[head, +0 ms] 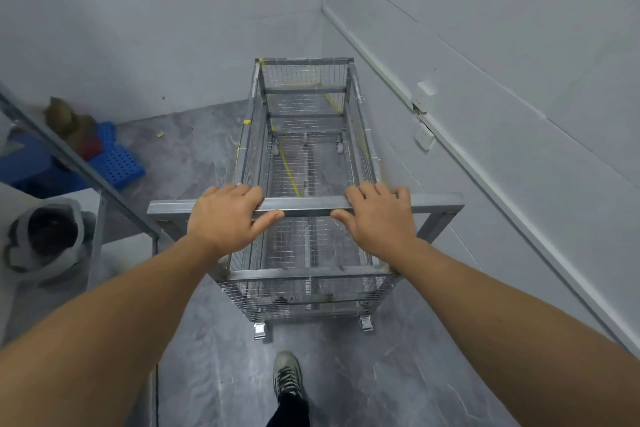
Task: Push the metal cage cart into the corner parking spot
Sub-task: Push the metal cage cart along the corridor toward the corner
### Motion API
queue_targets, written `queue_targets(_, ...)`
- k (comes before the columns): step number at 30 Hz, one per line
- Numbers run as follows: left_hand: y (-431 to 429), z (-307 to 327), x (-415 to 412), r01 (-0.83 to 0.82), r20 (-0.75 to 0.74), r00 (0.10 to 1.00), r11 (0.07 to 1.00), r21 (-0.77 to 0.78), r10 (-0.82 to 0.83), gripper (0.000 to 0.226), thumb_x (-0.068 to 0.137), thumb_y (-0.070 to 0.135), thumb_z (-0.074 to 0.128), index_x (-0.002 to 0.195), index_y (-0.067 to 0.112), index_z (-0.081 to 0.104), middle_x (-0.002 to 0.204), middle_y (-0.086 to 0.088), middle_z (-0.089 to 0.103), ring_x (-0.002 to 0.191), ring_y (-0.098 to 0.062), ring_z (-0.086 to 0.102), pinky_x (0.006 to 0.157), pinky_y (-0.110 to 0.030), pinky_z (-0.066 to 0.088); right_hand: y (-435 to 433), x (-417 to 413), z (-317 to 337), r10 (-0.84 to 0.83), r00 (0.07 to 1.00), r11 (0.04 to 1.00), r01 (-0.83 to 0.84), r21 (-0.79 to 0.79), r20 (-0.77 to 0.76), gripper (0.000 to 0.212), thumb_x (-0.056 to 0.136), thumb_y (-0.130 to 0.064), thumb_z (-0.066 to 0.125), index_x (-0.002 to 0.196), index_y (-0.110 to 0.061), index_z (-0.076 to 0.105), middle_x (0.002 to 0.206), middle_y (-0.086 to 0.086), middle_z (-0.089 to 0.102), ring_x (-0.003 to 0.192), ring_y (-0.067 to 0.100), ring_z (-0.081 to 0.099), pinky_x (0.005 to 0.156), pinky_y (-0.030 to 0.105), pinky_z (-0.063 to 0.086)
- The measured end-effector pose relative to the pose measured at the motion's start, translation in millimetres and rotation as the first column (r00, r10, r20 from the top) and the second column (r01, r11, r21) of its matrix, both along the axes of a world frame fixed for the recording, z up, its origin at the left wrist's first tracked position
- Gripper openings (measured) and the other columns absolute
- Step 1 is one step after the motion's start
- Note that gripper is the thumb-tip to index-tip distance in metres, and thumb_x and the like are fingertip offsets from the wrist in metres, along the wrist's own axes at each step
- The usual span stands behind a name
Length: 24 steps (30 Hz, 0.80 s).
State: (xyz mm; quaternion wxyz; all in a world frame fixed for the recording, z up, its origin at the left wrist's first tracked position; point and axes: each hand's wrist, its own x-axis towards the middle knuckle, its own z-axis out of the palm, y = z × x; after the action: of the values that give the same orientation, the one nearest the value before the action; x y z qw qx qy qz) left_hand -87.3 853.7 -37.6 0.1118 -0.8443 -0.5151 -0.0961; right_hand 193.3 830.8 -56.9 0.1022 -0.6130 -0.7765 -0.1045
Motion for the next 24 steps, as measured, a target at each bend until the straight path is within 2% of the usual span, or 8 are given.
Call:
queue_targets(4,51.7,-0.3,-1.5,-0.003,-0.003,1.000,1.000,-0.009,0.003,0.053,0.090,0.071,0.024,0.074,0.025,0.042,0.067,0.008,0.048,0.063,-0.015,0.038,0.061,-0.032,0.031,50.5,-0.5,2.4,-0.026,1.000,0.999,0.026,-0.044,0.005,0.057,0.095,-0.068,0.025,0.104,-0.023,0.059,0.099,-0.003,0.063,0.091,0.024,0.057,0.083,0.045,0.034)
queue_targets(9,112.8,2.1,-1.0,0.009,0.012,1.000,1.000,-0.023,-0.009,0.057,0.089,0.074,0.017,0.074,0.025,0.043,0.070,0.006,0.054,0.067,-0.019,0.051,0.063,-0.033,0.034,108.3,-2.0,8.1,-0.049,0.999,0.997,0.047,-0.060,-0.021,0.062,0.092,-0.069,0.018,0.100,-0.023,0.058,0.095,-0.003,0.062,0.090,0.024,0.056,0.081,0.045,0.034)
queue_targets(12,148.6,1.7,-1.4,0.015,0.025,1.000,0.999,-0.039,-0.014,0.054,0.089,0.073,0.018,0.076,0.025,0.041,0.073,0.005,0.056,0.071,-0.019,0.052,0.068,-0.036,0.038,144.0,-2.9,10.6,-0.057,0.998,0.994,0.055,-0.098,-0.013,0.063,0.091,-0.070,0.015,0.102,-0.025,0.057,0.098,-0.005,0.061,0.093,0.023,0.055,0.084,0.045,0.034)
queue_targets(16,196.3,0.3,1.9,0.014,0.007,1.000,0.999,-0.048,-0.014,0.050,0.090,0.072,0.021,0.078,0.027,0.039,0.075,0.005,0.057,0.072,-0.019,0.054,0.069,-0.036,0.038,190.5,1.2,11.1,-0.055,0.998,0.992,0.054,-0.113,-0.006,0.057,0.094,-0.068,0.023,0.103,-0.024,0.058,0.099,-0.005,0.061,0.094,0.023,0.055,0.085,0.046,0.035)
queue_targets(20,241.4,-1.3,7.6,0.012,0.030,1.000,0.999,-0.038,-0.011,0.045,0.091,0.070,0.029,0.078,0.028,0.037,0.072,0.009,0.045,0.067,-0.016,0.042,0.067,-0.034,0.037,236.6,6.2,9.6,-0.049,0.999,0.994,0.049,-0.097,0.001,0.054,0.094,-0.067,0.027,0.102,-0.023,0.057,0.098,-0.004,0.060,0.093,0.023,0.054,0.085,0.046,0.034)
queue_targets(24,289.0,-1.3,12.9,-0.004,0.003,1.000,1.000,-0.013,0.004,0.048,0.091,0.070,0.030,0.078,0.025,0.043,0.070,0.009,0.043,0.065,-0.015,0.037,0.063,-0.032,0.032,285.7,13.0,8.1,-0.032,0.999,0.995,0.033,-0.089,0.008,0.053,0.095,-0.066,0.029,0.103,-0.022,0.058,0.099,-0.002,0.062,0.093,0.024,0.055,0.085,0.046,0.036)
